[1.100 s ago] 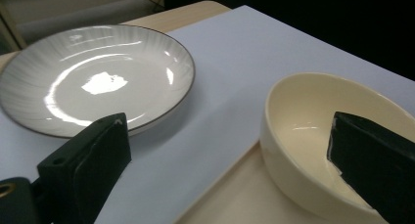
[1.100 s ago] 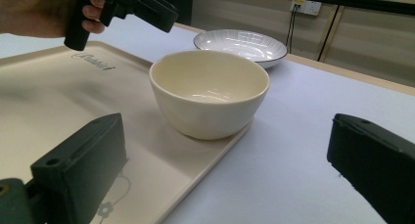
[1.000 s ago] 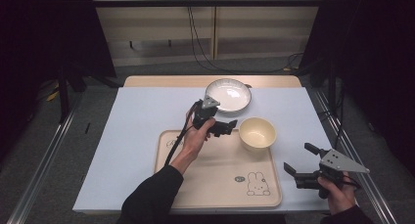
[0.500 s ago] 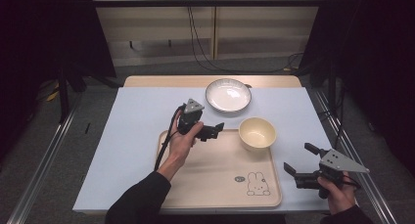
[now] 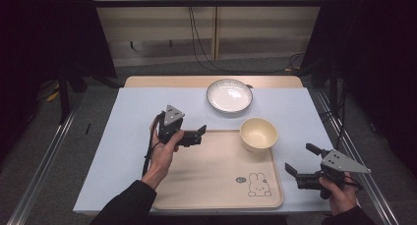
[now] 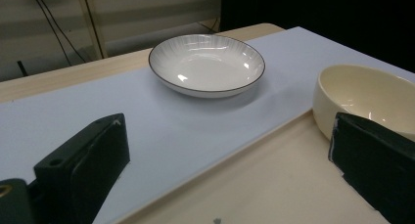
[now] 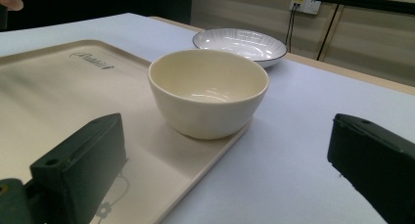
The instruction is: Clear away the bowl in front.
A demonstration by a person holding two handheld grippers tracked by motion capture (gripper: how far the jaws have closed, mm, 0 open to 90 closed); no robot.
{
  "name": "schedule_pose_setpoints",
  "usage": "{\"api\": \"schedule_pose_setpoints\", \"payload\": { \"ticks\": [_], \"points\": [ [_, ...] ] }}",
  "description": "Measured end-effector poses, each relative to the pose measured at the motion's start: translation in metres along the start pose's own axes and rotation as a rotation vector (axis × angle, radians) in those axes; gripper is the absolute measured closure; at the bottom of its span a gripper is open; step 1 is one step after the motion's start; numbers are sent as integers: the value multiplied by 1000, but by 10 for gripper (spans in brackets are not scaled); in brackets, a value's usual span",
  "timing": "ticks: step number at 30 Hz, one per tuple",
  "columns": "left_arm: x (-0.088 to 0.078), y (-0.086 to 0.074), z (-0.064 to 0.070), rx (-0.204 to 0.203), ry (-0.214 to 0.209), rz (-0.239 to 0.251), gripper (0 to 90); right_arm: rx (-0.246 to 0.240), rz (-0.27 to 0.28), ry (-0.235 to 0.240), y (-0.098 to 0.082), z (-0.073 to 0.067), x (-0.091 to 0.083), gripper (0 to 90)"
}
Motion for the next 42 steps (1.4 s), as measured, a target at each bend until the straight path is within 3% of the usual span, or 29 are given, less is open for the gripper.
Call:
{"api": "schedule_pose_setpoints", "payload": {
  "ticks": [8,12,21,27,34,37,42],
  "points": [
    [-32,-7,-17,1,40,26,20,2,1,0,0,0,0,5],
    [-44,-8,-21,-1,33,33,18,2,-2,3,0,-1,1,5],
    [-72,-19,-39,-5,87,48,17,1,-2,0,0,-1,2,6],
    [-87,-32,-46,-26,100,62,14,1,-5,0,0,0,2,6],
    [-111,-53,-59,-42,150,73,12,-2,-6,-7,-1,0,2,6],
    [-120,-56,-60,-35,163,82,13,-2,-6,-7,0,0,2,6],
    [-134,-64,-59,-69,171,93,16,0,-10,-10,-1,0,1,6]
  ]
}}
Point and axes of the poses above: each handheld gripper's, and its own axes: x roughly forward along the jaws, y roughly out of its top, z roughly to its right, the point moved 8 cm from there along x, roughly forward along the jaws, and after that the axes turned 10 degrees about -x, right-handed, at the moved point
